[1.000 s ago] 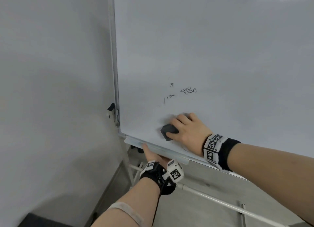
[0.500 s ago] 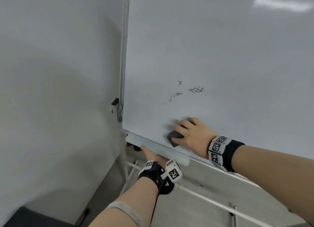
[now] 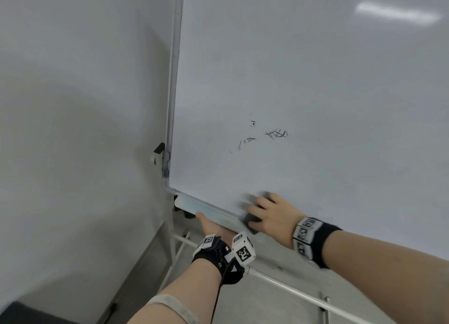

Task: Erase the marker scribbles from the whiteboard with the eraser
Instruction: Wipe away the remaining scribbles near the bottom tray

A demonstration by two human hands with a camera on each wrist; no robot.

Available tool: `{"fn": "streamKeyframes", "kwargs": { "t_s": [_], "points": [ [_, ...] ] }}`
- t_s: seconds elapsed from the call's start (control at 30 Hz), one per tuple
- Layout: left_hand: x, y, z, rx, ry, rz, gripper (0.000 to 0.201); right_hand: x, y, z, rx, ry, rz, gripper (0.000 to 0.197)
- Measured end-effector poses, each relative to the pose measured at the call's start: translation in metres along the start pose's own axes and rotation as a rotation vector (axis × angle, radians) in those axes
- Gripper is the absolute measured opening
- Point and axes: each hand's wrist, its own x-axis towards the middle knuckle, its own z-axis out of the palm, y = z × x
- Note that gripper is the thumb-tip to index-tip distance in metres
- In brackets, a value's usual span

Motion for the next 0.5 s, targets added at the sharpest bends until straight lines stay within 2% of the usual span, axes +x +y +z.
{"fn": "streamKeyframes", "kwargs": {
  "t_s": [0.13,0.23,0.3,0.5],
  "points": [
    [0.012,0.005,-0.008,-0.072,-0.085,0.002,0.093,0.041,-0.010,-0.021,-0.040,0.066,0.010,0.022],
    [0.012,0.006,-0.012,-0.097,-0.130,-0.046,0.092,0.030,-0.005,-0.022,-0.032,0.084,0.020,0.030],
    [0.012,0.005,-0.013,-0.106,-0.103,-0.061,0.094,0.013,0.003,-0.020,-0.008,0.110,0.027,0.035],
    [0.006,0.001,-0.008,-0.112,-0.039,-0.041,0.092,-0.002,0.050,-0.054,-0.027,0.393,0.183,0.045]
  ]
}}
